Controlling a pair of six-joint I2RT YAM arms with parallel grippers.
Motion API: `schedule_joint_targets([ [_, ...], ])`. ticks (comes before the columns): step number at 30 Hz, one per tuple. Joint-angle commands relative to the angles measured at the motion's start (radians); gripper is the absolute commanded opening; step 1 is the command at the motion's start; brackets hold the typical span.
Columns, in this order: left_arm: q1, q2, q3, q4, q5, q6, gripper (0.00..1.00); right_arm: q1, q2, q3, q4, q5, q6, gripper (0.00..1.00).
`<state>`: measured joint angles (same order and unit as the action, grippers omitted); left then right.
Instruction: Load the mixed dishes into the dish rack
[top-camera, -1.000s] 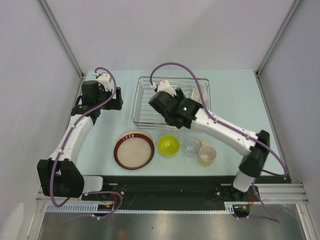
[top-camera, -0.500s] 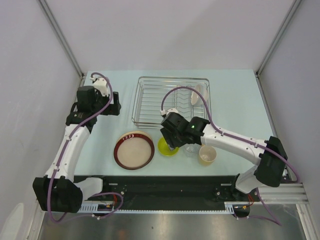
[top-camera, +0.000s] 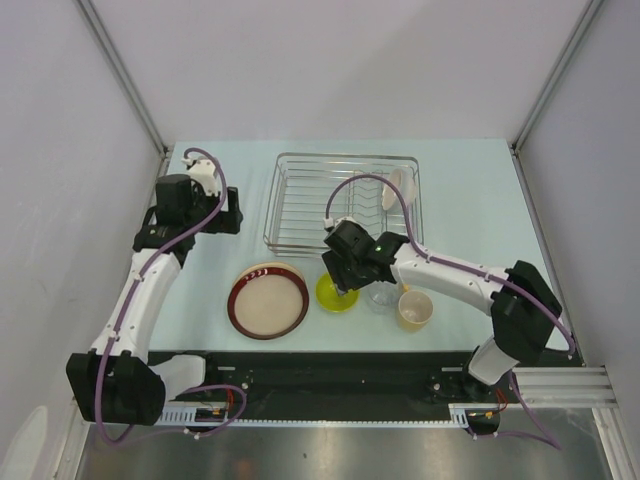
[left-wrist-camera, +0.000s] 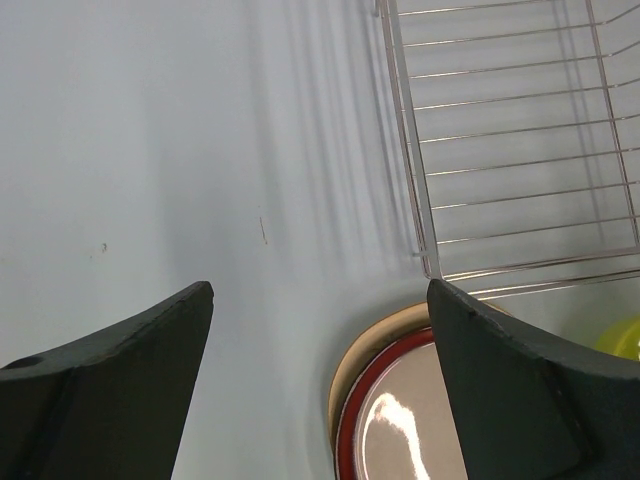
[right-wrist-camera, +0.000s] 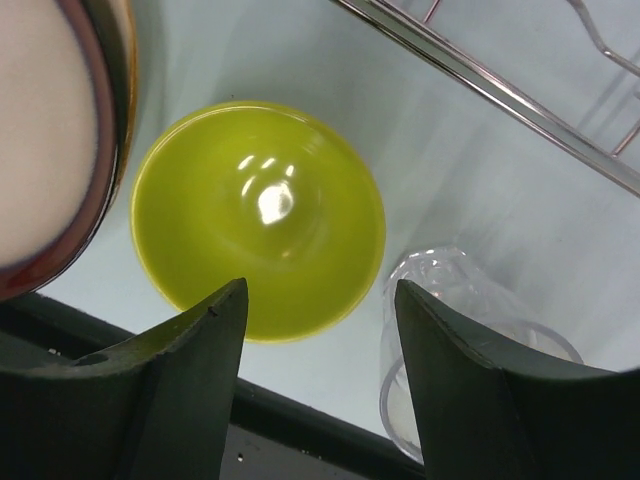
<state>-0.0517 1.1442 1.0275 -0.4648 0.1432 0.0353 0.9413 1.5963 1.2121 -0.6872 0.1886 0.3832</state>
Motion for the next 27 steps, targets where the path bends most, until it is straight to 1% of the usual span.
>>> schedule_joint_targets([
  [1,0.009,-0.003,-0.009,0.031,0.015,0.014,0.94,-0.021,0.033,-0.031,0.093,-0.021,-0.010,0.65],
  [10,0.009,0.014,-0.007,0.040,0.013,0.015,0.94,-0.055,0.088,-0.106,0.179,-0.057,-0.001,0.59],
  [13,0.009,0.015,-0.009,0.043,0.013,0.015,0.94,-0.061,0.099,-0.124,0.199,-0.069,0.006,0.56],
  [16,0.009,0.019,-0.007,0.046,0.013,0.015,0.94,-0.068,0.108,-0.141,0.212,-0.075,0.006,0.50],
  [17,0.009,0.020,-0.007,0.048,0.012,0.015,0.94,-0.070,0.108,-0.143,0.215,-0.080,0.006,0.44],
  [18,0.009,0.020,-0.007,0.048,0.013,0.015,0.93,-0.072,0.109,-0.144,0.216,-0.081,0.006,0.40],
  [19,0.009,0.022,-0.007,0.049,0.012,0.015,0.93,-0.076,0.110,-0.144,0.218,-0.084,0.005,0.33],
  [21,0.009,0.022,-0.009,0.049,0.012,0.015,0.94,-0.082,0.102,-0.144,0.218,-0.089,0.005,0.25],
  [22,0.009,0.022,-0.009,0.049,0.012,0.015,0.94,-0.084,0.099,-0.144,0.216,-0.089,0.003,0.16],
  [24,0.009,0.020,-0.012,0.051,0.010,0.015,0.94,-0.087,0.083,-0.143,0.216,-0.087,0.002,0.08],
  [25,0.009,0.020,-0.012,0.049,0.010,0.017,0.93,-0.091,0.077,-0.141,0.213,-0.086,0.002,0.01],
  [27,0.009,0.017,-0.012,0.052,0.012,0.015,0.93,-0.093,0.051,-0.143,0.207,-0.081,-0.007,0.00],
])
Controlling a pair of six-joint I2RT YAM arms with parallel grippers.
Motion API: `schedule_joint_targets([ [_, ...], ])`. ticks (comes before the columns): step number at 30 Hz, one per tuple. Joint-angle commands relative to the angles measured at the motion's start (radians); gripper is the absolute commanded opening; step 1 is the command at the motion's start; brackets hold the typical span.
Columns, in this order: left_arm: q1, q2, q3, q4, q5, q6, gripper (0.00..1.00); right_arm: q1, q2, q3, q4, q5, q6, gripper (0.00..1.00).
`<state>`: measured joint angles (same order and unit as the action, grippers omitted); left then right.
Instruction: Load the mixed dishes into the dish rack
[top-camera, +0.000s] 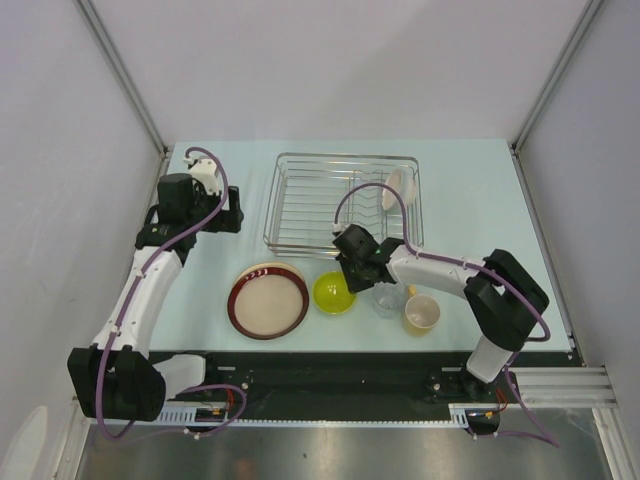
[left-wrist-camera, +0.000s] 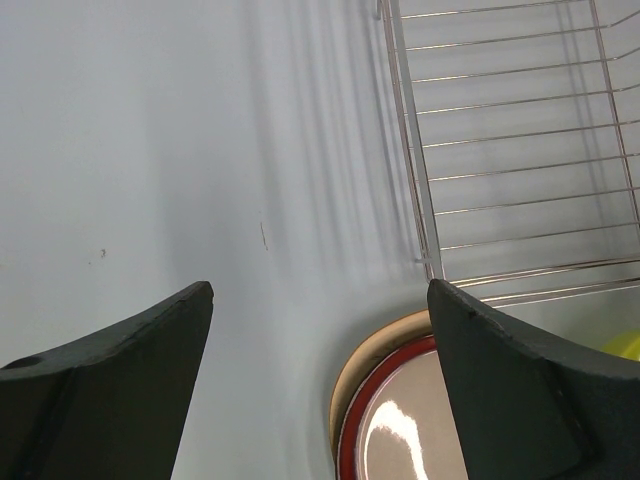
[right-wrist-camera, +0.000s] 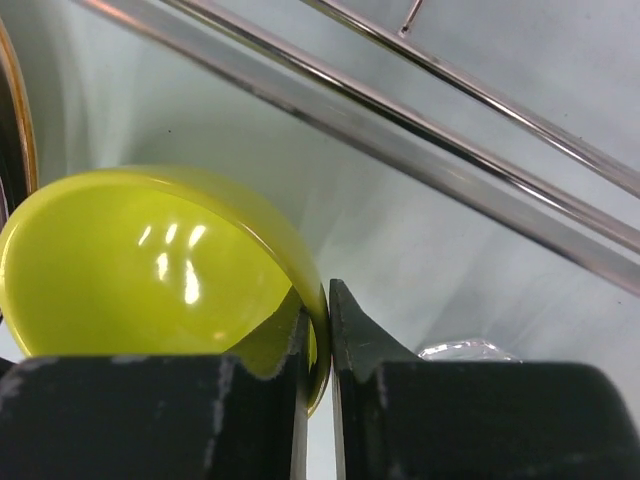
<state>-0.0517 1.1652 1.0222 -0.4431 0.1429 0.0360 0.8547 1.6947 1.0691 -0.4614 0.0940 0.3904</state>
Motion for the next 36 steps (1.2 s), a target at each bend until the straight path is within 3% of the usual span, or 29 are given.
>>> schedule_joint_targets([
  [1,0.009,-0.007,-0.007,0.029,0.012,0.015,0.94,-0.009,-0.059,0.003,-0.022,0.019,-0.016,0.00],
  [5,0.009,-0.006,-0.008,0.029,0.015,0.010,0.94,-0.016,-0.127,0.066,-0.118,0.058,-0.041,0.00],
  [11,0.009,-0.009,-0.004,0.030,0.021,0.007,0.94,-0.008,-0.136,0.394,-0.412,0.265,-0.081,0.00],
  [14,0.009,-0.012,-0.004,0.027,0.021,0.005,0.94,-0.003,-0.067,0.638,-0.584,0.415,-0.076,0.00],
  [16,0.009,-0.013,-0.004,0.024,0.026,0.005,0.94,0.003,0.041,0.835,-0.748,0.593,-0.082,0.00],
  [19,0.009,-0.019,-0.008,0.023,0.026,0.008,0.94,-0.009,0.188,0.974,-0.913,0.884,-0.081,0.00],
  [27,0.009,-0.019,-0.014,0.026,0.032,0.005,0.94,-0.057,0.318,0.911,-0.985,1.050,0.014,0.00],
  [36,0.009,-0.009,-0.019,0.032,0.040,0.007,0.93,-0.146,0.286,0.784,-0.979,1.083,0.079,0.00],
])
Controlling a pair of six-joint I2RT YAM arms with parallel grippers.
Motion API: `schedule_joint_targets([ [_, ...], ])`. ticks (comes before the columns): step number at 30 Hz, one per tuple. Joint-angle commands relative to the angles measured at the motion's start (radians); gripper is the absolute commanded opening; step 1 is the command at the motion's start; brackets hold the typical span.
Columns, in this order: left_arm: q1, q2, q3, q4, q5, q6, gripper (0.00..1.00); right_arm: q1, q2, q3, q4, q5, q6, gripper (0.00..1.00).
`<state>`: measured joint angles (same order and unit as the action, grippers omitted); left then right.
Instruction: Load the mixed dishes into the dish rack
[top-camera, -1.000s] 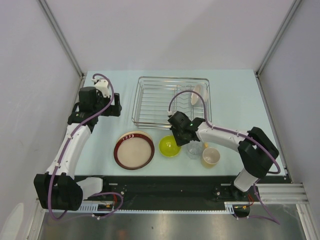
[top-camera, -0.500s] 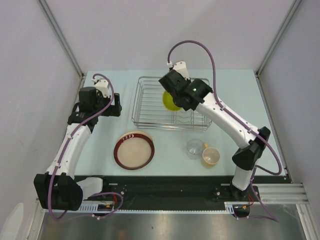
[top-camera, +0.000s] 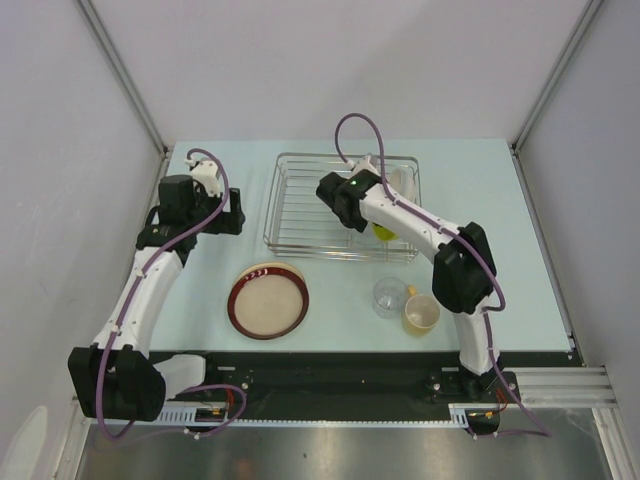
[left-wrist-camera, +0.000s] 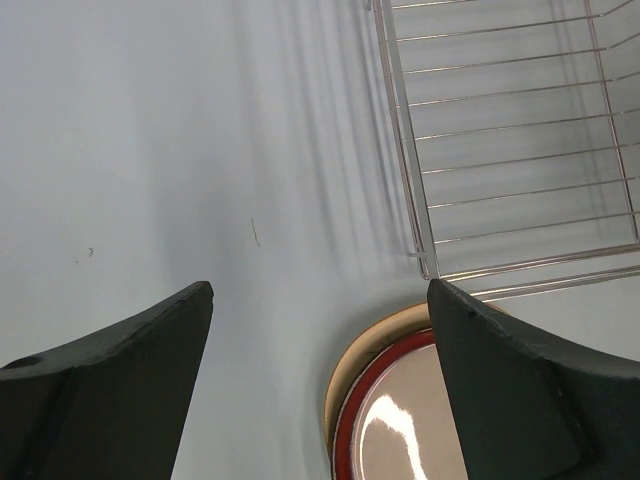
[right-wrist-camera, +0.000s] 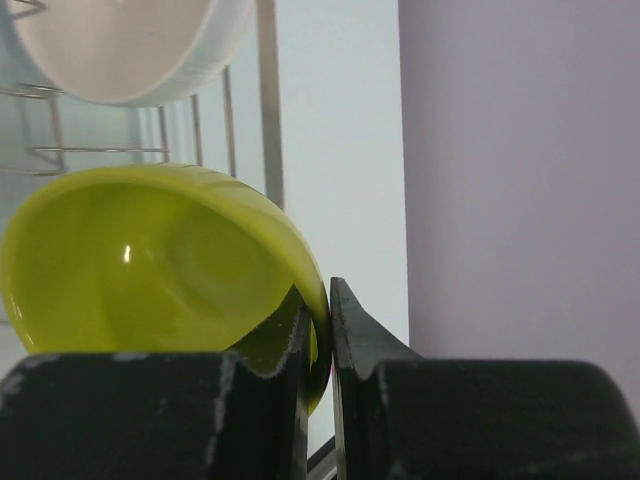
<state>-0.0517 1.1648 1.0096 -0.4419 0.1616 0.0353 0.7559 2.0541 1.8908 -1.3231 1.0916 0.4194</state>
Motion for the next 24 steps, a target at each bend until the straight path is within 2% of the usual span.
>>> schedule_joint_targets([
  [1,0.009,-0.007,-0.009,0.032,0.021,0.008,0.94,-0.053,-0.077,-0.045,-0.110,0.088,0.038,0.00],
  [9,0.009,-0.013,-0.012,0.035,0.023,0.006,0.94,-0.070,-0.081,-0.098,-0.057,0.106,0.002,0.00],
  [22,0.010,-0.043,-0.037,0.042,0.023,0.018,0.94,-0.041,0.080,-0.079,-0.074,0.099,0.048,0.00],
  [24,0.010,-0.047,-0.040,0.043,0.019,0.025,0.94,-0.041,0.096,-0.073,-0.082,0.091,0.055,0.09],
])
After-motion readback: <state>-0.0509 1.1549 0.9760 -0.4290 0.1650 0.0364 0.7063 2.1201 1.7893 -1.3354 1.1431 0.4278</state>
